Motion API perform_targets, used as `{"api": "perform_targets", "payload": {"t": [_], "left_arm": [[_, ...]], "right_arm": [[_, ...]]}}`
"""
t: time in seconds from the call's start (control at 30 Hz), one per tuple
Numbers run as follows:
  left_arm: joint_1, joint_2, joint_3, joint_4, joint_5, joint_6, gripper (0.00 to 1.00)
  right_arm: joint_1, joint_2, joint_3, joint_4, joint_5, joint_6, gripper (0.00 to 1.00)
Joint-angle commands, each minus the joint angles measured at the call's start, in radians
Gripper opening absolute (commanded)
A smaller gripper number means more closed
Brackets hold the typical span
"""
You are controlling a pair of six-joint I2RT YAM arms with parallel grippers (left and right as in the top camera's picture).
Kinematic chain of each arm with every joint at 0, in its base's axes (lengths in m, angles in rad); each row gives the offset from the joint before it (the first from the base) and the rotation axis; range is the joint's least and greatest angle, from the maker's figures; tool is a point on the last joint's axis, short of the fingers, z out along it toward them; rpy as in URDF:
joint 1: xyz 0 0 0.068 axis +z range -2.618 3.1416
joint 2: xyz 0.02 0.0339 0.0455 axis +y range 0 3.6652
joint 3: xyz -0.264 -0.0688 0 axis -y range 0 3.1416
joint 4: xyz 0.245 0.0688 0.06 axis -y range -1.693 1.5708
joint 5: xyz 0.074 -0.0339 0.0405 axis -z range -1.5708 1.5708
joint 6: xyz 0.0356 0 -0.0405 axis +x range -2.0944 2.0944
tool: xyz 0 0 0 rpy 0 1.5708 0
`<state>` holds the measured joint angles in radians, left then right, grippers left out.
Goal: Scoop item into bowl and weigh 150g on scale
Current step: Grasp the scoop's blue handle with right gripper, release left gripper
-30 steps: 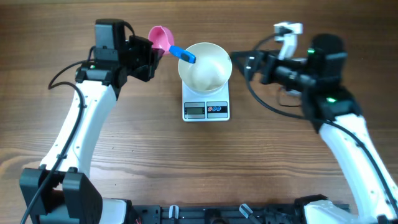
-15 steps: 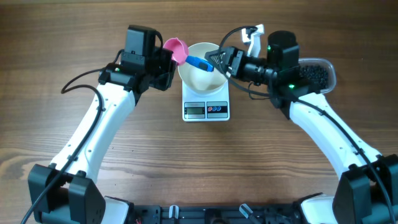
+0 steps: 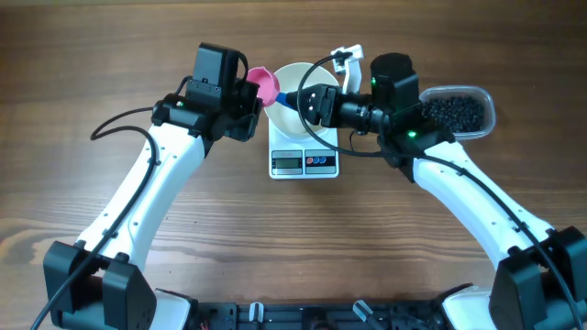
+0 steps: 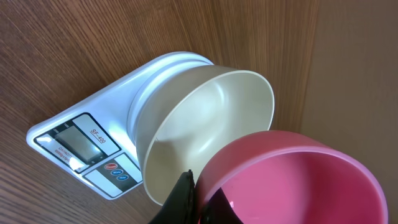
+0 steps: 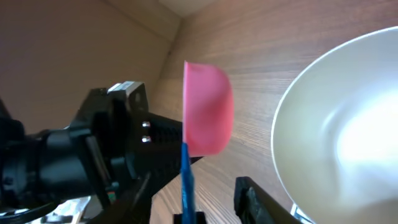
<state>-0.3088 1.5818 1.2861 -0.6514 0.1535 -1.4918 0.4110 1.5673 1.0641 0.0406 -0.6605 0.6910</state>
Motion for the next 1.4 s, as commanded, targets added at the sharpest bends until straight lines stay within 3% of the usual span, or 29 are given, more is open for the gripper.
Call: {"api": "perform_targets", "payload": {"t": [0.0, 0.13, 0.67, 0.83, 0.93, 1.07, 1.37], "left_arm": [[-0.004, -0.011, 0.01, -0.005, -0.013, -0.012, 0.04], [-0.004, -0.011, 0.01, -0.012, -0.013, -0.012, 0.04], [-0.004, -0.011, 0.01, -0.012, -0.013, -0.013, 0.04], [-0.004, -0.011, 0.01, -0.012, -0.013, -0.013, 0.04], [-0.004, -0.011, 0.01, -0.012, -0.013, -0.013, 0.05], [-0.003, -0.011, 0.01, -0.012, -0.013, -0.012, 0.25], [-0.002, -0.011, 0.01, -0.01, -0.014, 0.039, 0.32]], "right_arm": [[0.003, 0.007, 0.016, -0.002, 0.032, -0.008, 0.41], [0.006, 0.007, 0.016, -0.003, 0.031, -0.007, 0.33], [0.021, 0.007, 0.016, -0.011, 0.032, -0.006, 0.19], [0.021, 0.007, 0.016, -0.013, 0.032, 0.0, 0.04], [0.021, 0.007, 0.016, -0.012, 0.035, 0.0, 0.04], [0.02, 0.007, 0.016, -0.011, 0.036, 0.004, 0.04], [0.001, 0.007, 0.016, -0.013, 0.054, 0.019, 0.04]]}}
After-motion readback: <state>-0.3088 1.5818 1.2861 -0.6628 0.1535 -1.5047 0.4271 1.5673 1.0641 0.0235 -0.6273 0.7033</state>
